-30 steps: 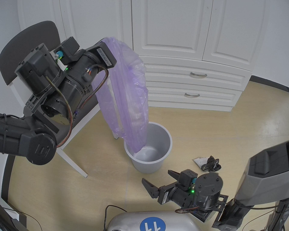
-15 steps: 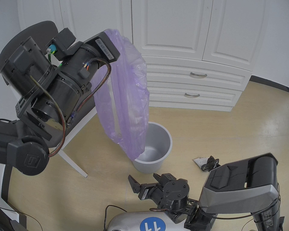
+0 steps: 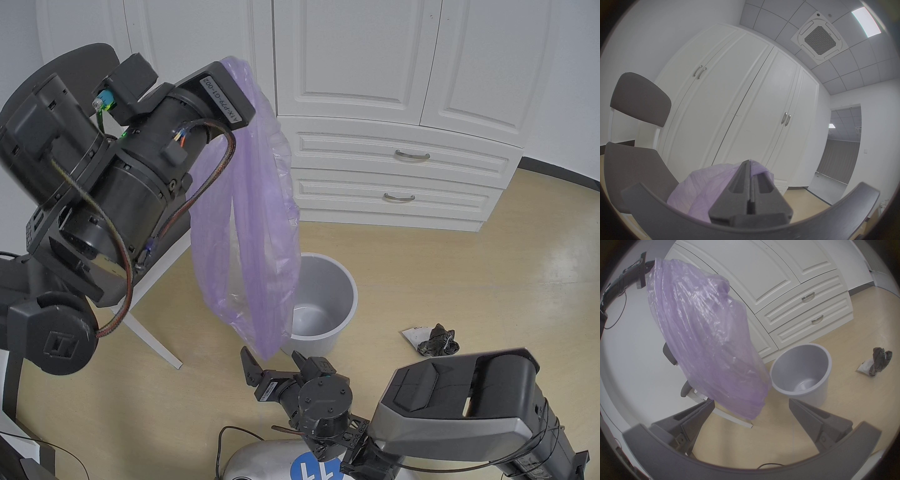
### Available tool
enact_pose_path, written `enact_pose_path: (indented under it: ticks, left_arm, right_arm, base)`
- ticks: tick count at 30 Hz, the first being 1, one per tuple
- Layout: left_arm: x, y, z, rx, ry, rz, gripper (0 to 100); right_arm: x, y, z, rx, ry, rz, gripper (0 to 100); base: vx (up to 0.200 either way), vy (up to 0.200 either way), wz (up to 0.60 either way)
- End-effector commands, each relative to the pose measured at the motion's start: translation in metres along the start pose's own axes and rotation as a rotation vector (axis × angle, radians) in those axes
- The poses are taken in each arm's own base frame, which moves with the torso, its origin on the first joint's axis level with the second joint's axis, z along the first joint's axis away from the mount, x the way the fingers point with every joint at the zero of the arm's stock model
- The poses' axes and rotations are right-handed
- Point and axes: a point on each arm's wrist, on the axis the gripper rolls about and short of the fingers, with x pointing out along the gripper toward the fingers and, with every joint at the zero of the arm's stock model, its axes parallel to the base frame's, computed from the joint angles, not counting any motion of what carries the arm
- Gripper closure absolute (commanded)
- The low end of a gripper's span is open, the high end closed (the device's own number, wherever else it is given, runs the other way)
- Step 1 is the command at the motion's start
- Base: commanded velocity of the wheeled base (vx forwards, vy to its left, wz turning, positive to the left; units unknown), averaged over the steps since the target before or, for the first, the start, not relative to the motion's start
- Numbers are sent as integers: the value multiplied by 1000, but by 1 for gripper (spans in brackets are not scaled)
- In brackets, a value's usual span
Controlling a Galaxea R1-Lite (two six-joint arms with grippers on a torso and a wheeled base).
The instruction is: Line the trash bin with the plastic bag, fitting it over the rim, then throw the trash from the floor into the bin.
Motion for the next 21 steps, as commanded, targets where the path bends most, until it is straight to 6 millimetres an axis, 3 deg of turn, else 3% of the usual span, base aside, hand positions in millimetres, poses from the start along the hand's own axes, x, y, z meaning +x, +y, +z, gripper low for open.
enact_pose_path:
  ticks: [1, 6, 10, 15, 21]
  left_arm:
    - [-2, -2, 0, -2, 3, -7, 100]
    - [-3, -2, 2, -3, 0, -6, 100]
    - [-4, -2, 7, -6, -10, -6, 100]
    - [-6, -1, 10, -8, -16, -8, 100]
    - [-8, -1, 17, -13, -30, -10, 100]
  right_arm:
    - [2, 4, -13, 7, -4, 17, 0]
    - [15, 3, -2, -4, -94, -42, 0]
    - [37, -9, 42, -44, -222, -116, 0]
    - [43, -18, 88, -27, -310, -140, 0]
    - [52, -38, 112, -51, -355, -173, 0]
  base:
    - [0, 0, 0]
    - [0, 0, 0]
    - [0, 0, 0]
    - [0, 0, 0]
    - [0, 0, 0]
